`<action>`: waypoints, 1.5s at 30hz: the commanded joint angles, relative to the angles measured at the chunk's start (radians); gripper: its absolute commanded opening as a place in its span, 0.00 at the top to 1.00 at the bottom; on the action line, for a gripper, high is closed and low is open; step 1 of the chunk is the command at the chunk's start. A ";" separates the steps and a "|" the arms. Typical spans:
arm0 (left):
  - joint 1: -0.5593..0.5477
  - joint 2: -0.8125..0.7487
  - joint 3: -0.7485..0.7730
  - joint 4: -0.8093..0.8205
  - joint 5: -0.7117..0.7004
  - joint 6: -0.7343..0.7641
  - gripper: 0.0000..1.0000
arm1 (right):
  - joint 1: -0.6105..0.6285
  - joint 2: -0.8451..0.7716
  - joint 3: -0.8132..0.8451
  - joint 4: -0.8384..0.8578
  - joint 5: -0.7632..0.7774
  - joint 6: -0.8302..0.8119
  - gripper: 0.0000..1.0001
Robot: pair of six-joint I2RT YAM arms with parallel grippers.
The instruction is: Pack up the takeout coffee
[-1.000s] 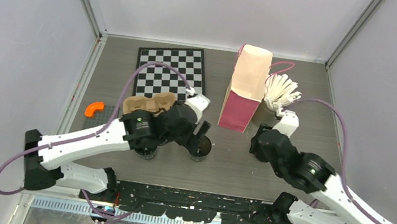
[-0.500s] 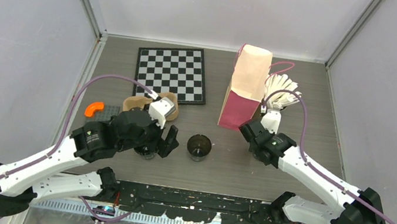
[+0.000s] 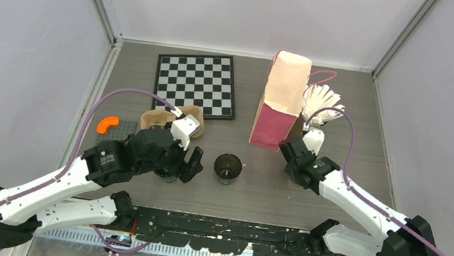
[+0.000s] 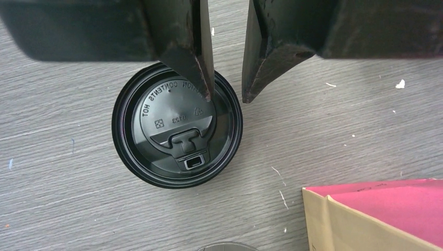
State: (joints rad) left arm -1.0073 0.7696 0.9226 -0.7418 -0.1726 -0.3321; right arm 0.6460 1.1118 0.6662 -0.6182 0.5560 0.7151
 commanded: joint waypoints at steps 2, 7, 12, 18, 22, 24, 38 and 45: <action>0.002 0.004 0.011 0.034 0.033 0.018 0.21 | -0.014 -0.013 -0.048 0.147 0.024 -0.029 0.69; 0.002 0.004 0.012 0.032 0.030 0.018 0.21 | -0.015 0.010 -0.052 0.167 0.009 -0.041 0.71; 0.002 0.004 0.012 0.030 0.019 0.018 0.21 | -0.015 0.011 -0.047 0.152 0.007 -0.035 0.81; 0.002 0.004 0.013 0.026 0.010 0.019 0.22 | -0.014 -0.024 -0.046 0.125 -0.025 -0.032 0.98; 0.001 0.004 0.012 0.020 0.004 0.020 0.22 | -0.014 -0.034 -0.034 0.095 -0.024 -0.021 1.00; 0.002 0.001 0.012 0.016 0.000 0.018 0.22 | -0.014 -0.037 -0.021 0.069 -0.015 -0.015 1.00; 0.002 0.002 0.010 0.025 -0.010 0.021 0.22 | -0.015 -0.024 -0.001 0.086 0.017 -0.041 0.73; 0.001 0.004 0.009 0.024 -0.014 0.022 0.22 | -0.015 0.063 0.011 0.137 0.014 -0.060 0.72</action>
State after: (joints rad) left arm -1.0073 0.7750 0.9226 -0.7418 -0.1684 -0.3290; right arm 0.6373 1.1400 0.6418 -0.5434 0.5301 0.6689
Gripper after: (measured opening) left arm 0.784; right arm 0.278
